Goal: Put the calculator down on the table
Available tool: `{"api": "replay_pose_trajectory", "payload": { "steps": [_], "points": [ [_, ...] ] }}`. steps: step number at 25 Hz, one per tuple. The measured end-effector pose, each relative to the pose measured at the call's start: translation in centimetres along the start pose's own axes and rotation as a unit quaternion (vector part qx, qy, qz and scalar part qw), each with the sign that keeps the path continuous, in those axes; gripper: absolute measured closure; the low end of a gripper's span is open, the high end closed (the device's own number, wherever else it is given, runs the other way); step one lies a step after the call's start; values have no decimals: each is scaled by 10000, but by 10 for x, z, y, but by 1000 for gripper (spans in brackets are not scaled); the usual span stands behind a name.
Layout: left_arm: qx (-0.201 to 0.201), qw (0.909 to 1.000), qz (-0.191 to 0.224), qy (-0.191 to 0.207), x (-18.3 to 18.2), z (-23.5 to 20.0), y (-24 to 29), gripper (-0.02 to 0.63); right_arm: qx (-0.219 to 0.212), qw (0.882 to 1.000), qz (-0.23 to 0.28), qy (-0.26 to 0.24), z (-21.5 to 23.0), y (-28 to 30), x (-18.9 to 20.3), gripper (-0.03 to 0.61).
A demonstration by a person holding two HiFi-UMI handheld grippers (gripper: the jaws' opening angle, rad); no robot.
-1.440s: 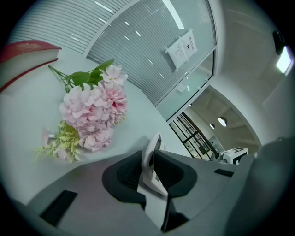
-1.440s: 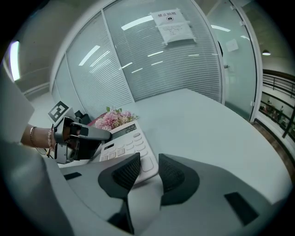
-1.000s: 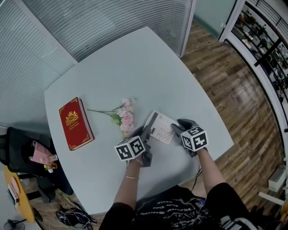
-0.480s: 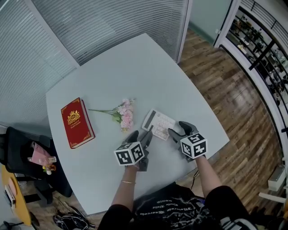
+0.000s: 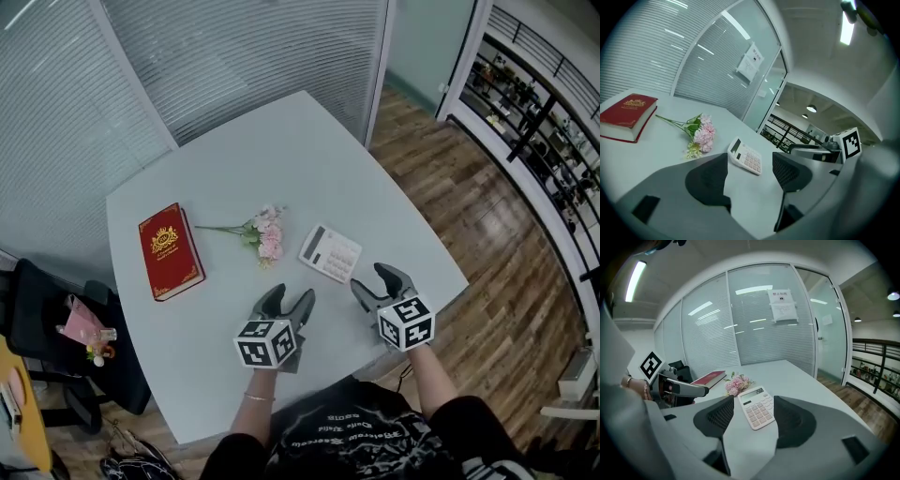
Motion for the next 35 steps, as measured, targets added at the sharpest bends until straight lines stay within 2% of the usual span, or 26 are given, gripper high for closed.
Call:
{"api": "replay_pose_trajectory", "payload": {
  "steps": [4, 11, 14, 17, 21, 28, 31, 35],
  "points": [
    [-12, 9997, 169, 188, 8, 11, -34, 299, -70, 9995, 170, -247, -26, -25, 9, 331],
    [-98, 9979, 318, 560, 38, 26, -96, 299, 111, 9963, 349, -778, -77, -67, 43, 344],
    [-235, 9954, 444, 817, 49, 30, -124, 299, 153, 9956, 452, -802, -94, -80, 59, 344],
    [-465, 9937, 197, 1004, 65, 29, -144, 299, 220, 9960, 542, -678, -104, -86, 75, 344],
    [-567, 9952, -116, 793, 89, 25, -160, 299, 336, 9970, 407, -567, -114, -91, 99, 344],
    [-387, 9956, 84, 852, 86, 27, -166, 299, 361, 9961, 420, -681, -126, -91, 105, 344],
    [-281, 9953, 211, 901, 84, 30, -164, 330, 388, 9944, 516, -838, -129, -92, 103, 417],
    [-195, 9944, 313, 994, 82, 34, -162, 460, 262, 9950, 633, -727, -132, -93, 100, 548]
  ]
}}
Point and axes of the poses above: the fingertips, and each gripper's own axes: y forward along the fingers, z to its right, x out of its underside, the point moved 8 cm from there along -y, backward along the fingers, and after that the axes turned 15 degrees about y, right-handed, at the moved point
